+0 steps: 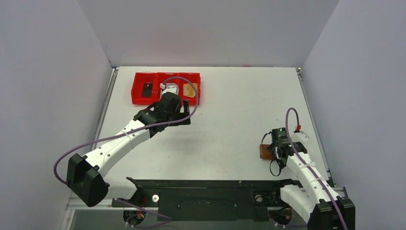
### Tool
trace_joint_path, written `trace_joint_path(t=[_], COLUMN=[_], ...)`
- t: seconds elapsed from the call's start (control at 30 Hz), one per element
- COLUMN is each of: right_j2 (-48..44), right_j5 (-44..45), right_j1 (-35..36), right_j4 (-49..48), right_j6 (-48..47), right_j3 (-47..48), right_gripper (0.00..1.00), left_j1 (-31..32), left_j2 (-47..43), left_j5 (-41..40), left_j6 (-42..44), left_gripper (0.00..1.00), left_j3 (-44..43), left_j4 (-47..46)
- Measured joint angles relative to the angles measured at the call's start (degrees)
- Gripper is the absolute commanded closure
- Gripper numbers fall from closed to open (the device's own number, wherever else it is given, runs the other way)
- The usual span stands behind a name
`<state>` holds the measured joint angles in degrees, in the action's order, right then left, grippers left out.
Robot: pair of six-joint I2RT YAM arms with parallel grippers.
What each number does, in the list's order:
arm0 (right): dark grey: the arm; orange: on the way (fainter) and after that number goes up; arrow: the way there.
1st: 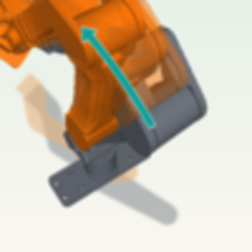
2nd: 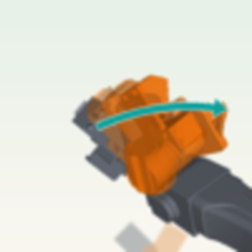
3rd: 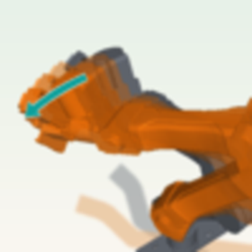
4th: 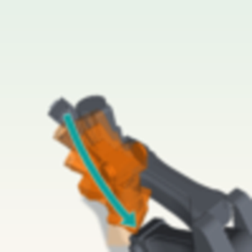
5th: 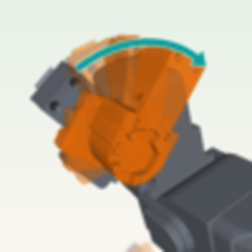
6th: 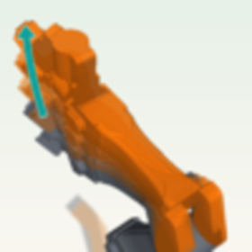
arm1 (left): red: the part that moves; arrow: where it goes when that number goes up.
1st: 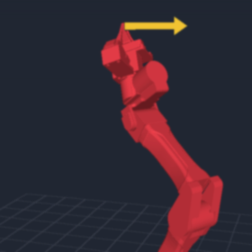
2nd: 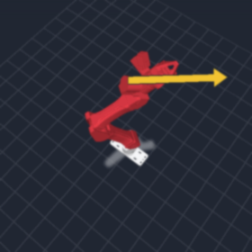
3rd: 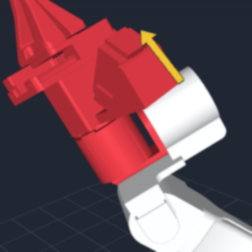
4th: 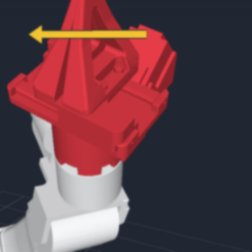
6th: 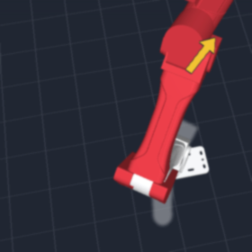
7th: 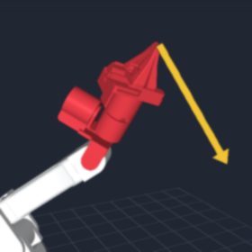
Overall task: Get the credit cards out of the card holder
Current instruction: Open the card holder at the center of the board.
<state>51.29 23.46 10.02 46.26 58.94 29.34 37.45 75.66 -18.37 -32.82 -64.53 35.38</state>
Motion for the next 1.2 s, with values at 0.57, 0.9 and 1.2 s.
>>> trace_joint_path(t=[0.57,0.9,1.2], right_j2=[4.44,8.94,14.40], right_j5=[-6.80,-4.00,-1.88], right_j1=[-3.19,1.16,10.43], right_j4=[-6.91,-9.77,-13.29], right_j6=[-5.25,-5.53,-4.39], right_j3=[-2.05,-0.61,1.77], right_gripper=[0.53,0.87,1.00], left_j1=[-0.09,-0.44,-0.66], left_j2=[0.07,0.76,2.01], left_j5=[0.74,1.09,3.41], left_j6=[-0.26,-0.92,-1.81], left_gripper=[0.06,0.06,0.06], left_j3=[0.28,0.28,0.31], left_j4=[-0.02,-0.02,0.00])
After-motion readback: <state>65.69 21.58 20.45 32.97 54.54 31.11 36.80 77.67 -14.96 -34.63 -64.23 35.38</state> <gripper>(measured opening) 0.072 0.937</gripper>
